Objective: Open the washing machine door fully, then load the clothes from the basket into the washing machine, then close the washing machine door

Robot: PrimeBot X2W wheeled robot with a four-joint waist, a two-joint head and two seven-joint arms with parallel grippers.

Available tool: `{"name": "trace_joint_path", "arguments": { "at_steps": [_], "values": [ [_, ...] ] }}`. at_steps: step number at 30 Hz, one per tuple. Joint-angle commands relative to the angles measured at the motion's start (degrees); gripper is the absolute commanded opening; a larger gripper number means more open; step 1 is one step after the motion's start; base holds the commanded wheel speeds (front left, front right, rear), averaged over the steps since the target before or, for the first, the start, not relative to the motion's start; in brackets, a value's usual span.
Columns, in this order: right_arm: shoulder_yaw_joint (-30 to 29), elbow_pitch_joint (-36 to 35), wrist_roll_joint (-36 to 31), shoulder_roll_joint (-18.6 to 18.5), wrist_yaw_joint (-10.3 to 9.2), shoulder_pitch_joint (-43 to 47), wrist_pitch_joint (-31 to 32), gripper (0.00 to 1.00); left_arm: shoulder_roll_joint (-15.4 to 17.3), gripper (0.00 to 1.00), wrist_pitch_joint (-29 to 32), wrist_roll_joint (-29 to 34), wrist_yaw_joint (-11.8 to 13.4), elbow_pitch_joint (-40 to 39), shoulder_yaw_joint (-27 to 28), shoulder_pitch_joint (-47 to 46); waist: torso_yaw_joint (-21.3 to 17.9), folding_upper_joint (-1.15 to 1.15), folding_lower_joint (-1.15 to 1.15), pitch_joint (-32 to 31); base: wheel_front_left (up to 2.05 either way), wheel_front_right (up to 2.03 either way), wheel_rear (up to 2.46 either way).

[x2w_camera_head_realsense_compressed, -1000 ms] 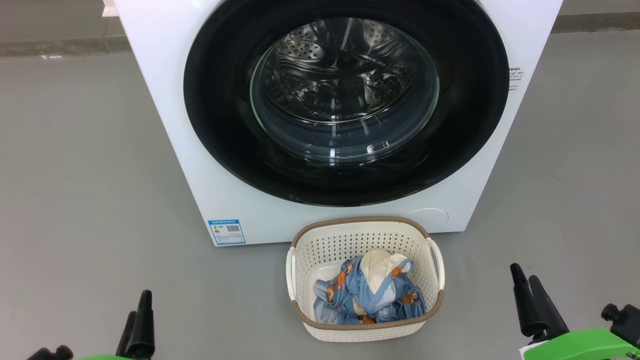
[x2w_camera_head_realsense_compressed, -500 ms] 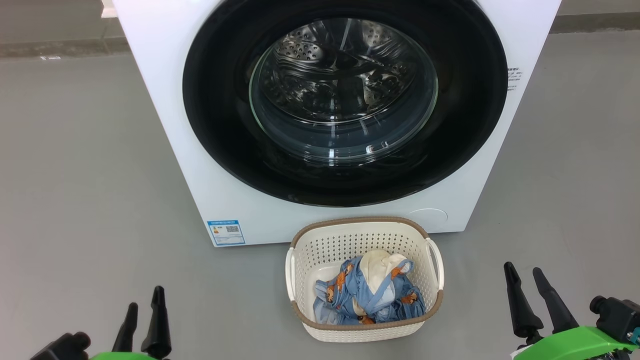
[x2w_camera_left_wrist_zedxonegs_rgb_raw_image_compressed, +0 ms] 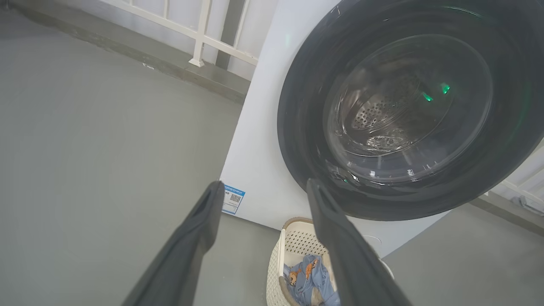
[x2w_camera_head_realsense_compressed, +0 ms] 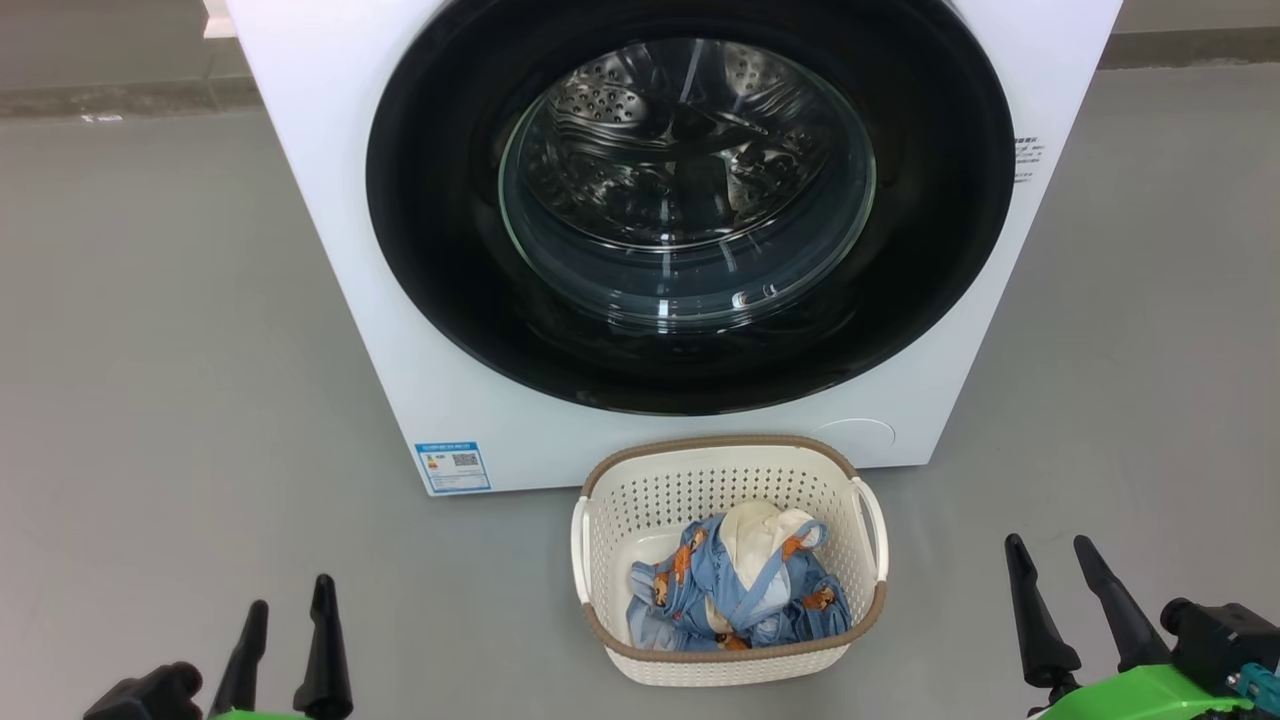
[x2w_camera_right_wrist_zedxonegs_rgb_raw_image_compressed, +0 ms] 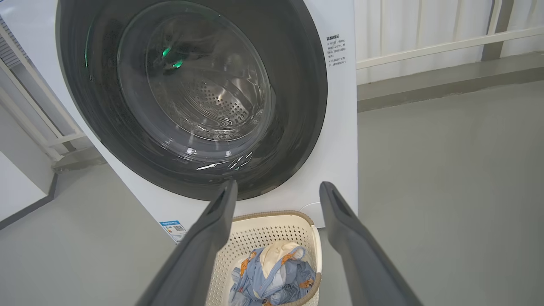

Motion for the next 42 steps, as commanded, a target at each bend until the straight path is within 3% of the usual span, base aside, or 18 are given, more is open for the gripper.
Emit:
{"name": "trace_joint_path", "arguments": {
  "at_steps": [1,20,36,42],
  "values": [
    [0.89,-1.96,-1.93,-0.31,0.07,-0.39,-0.91,1.00,1.04,1.00,-1.07,1.76,0.47,-1.95,1.01,-0.84,-0.01,0.00,0.00,-0.02,0.00,0.00,0.00],
    [2.01,-3.40,-16.74,-0.64,0.09,0.70,-4.26,1.00,1.30,1.00,-4.44,16.12,1.05,-3.31,0.76,0.20,0.02,0.00,-0.01,0.27,0.00,0.00,0.00],
    [2.66,-4.10,-23.46,-0.43,0.10,1.41,-6.94,1.00,1.51,1.00,-7.14,25.92,0.87,-4.20,0.66,0.56,0.61,0.00,-0.01,0.07,0.00,0.00,0.00],
    [2.75,-3.90,-23.43,-0.35,0.10,1.51,-7.10,1.00,1.52,1.00,-7.31,26.33,0.84,-4.06,0.70,0.68,0.64,0.00,-0.01,-0.16,0.00,0.00,0.00]
  ]
}}
